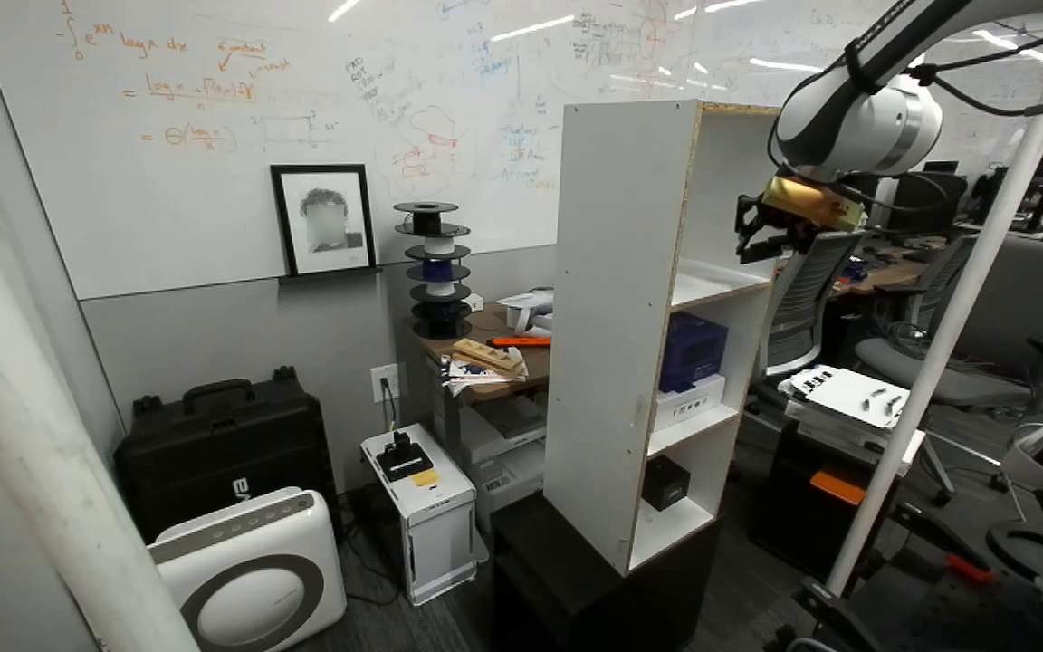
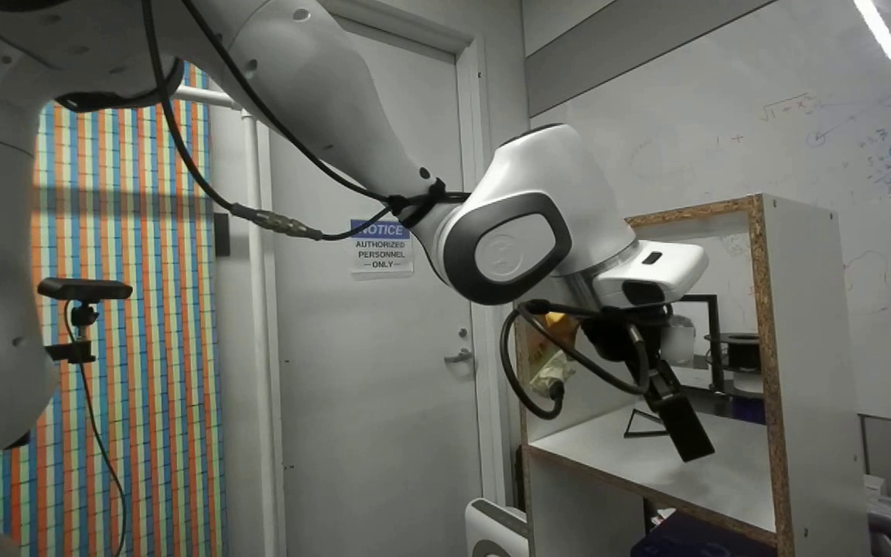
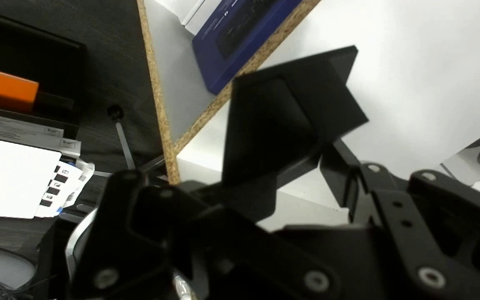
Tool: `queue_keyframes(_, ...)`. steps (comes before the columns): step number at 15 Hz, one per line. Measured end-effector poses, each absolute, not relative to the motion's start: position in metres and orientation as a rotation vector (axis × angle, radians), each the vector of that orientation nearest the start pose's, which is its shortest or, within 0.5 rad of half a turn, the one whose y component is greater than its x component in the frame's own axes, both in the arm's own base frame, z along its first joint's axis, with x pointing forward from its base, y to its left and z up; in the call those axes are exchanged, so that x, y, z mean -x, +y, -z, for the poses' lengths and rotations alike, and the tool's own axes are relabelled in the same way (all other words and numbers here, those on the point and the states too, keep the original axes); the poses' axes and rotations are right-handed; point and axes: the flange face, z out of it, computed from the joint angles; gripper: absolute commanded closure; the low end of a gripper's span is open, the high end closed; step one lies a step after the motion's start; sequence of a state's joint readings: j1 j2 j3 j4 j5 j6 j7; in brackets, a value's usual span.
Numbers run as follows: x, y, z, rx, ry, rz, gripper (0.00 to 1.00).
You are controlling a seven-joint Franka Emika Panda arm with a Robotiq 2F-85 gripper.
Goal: Put the black object on top of the shelves
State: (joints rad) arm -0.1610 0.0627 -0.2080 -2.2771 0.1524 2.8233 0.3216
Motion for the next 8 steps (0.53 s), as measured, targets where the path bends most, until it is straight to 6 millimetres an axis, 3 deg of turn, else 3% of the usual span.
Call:
queue_keyframes(4,-0.495,-0.214,-0.407,2.745,1.183,0.679,0.80)
queue_keyframes(8,-0.454,-0.206,-0.440,2.756,1.126,0.650,0.80)
